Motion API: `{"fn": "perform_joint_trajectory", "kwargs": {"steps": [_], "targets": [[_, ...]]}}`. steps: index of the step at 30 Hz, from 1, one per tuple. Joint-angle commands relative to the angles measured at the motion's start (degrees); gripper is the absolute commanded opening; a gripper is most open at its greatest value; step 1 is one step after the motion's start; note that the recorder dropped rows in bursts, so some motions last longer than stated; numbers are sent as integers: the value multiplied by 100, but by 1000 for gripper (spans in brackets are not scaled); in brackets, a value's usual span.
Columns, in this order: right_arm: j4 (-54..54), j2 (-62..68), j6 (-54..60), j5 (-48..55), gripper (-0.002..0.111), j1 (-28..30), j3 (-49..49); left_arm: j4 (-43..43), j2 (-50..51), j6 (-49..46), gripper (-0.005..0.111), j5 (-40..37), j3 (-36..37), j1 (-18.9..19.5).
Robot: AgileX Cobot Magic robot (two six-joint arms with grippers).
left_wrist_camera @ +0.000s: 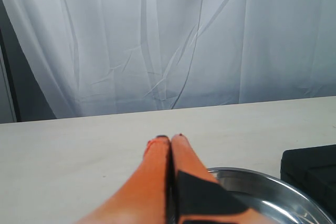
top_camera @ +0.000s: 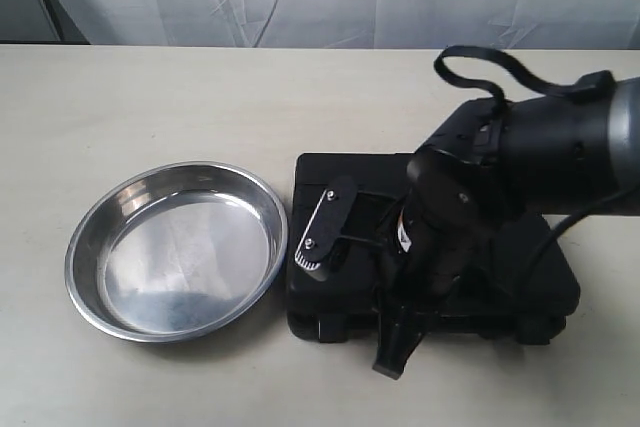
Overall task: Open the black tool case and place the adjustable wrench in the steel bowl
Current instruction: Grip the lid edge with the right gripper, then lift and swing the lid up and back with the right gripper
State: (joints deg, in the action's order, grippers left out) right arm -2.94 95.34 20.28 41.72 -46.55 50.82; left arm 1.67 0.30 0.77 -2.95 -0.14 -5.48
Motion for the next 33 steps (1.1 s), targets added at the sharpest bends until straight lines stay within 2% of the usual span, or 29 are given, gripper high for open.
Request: {"fn": "perform_joint_trajectory", "kwargs": {"steps": [1,9,16,21,28,33], "targets": [[131,-608,-105,170,0,22,-19,48,-30,15,0,6,14,-37],[294,-1625,-105,428,0,22,19,48,-30,15,0,6,14,-37],[201,-2236,-274,1068,0,22,707,48,-30,15,0,6,14,-37],[-630,-2274,-859,1280,0,22,1044,48,-30,15,0,6,14,-37],[-2431,-2167,-1828,1720,0,22,1044,48,-30,15,0,6,14,-37],[-3072,-2071,-2150,1756,0,189,1044,48,-30,15,0,6,14,-37]]}}
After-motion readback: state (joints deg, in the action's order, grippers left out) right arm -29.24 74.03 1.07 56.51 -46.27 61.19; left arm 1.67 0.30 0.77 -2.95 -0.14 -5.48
